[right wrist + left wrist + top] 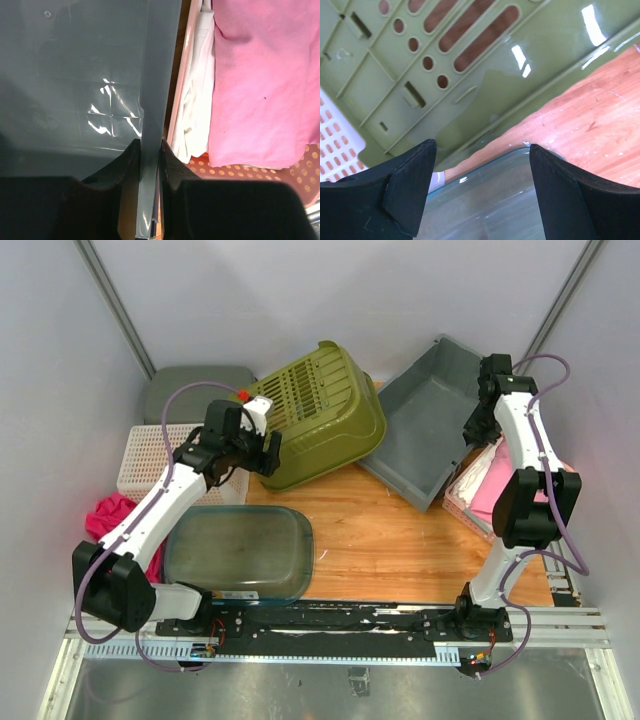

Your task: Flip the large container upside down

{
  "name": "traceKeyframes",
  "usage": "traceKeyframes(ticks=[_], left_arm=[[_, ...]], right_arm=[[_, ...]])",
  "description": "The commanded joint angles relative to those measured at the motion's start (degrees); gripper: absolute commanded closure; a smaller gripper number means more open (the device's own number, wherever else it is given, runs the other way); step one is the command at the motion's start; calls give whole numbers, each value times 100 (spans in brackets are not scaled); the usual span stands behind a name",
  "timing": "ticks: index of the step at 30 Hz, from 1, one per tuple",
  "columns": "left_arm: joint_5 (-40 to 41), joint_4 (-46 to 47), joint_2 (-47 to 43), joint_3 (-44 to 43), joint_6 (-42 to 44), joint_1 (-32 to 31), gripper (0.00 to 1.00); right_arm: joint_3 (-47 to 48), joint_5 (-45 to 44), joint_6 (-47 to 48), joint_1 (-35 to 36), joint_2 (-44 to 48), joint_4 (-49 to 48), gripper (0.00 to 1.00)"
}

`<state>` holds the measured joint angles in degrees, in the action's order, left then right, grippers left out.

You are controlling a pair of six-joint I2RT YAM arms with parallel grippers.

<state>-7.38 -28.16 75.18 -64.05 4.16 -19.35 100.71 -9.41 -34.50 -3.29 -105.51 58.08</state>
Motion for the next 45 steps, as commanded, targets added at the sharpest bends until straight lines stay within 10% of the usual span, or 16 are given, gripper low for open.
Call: traceKeyframes(ticks=[1,22,28,35,45], left_arm=[[28,119,-157,-153,-6,-47,20],[786,531,2030,-3505,-607,-1886,15],[771,536,2214,-3705,-645,-1958,39],[704,522,2229,-3973,-780,-1973,98],[1383,844,2117,-4423,-1433,-1970,100]], right_arm=[[17,669,420,-37,-169,-85,90],[19,1135,964,-75,-30,-491,99],[107,1143,1092,-76,-44,-500,99],[99,1301,1465,-75,137,-779,99],[1,773,2420,-49,526,-1255,99]])
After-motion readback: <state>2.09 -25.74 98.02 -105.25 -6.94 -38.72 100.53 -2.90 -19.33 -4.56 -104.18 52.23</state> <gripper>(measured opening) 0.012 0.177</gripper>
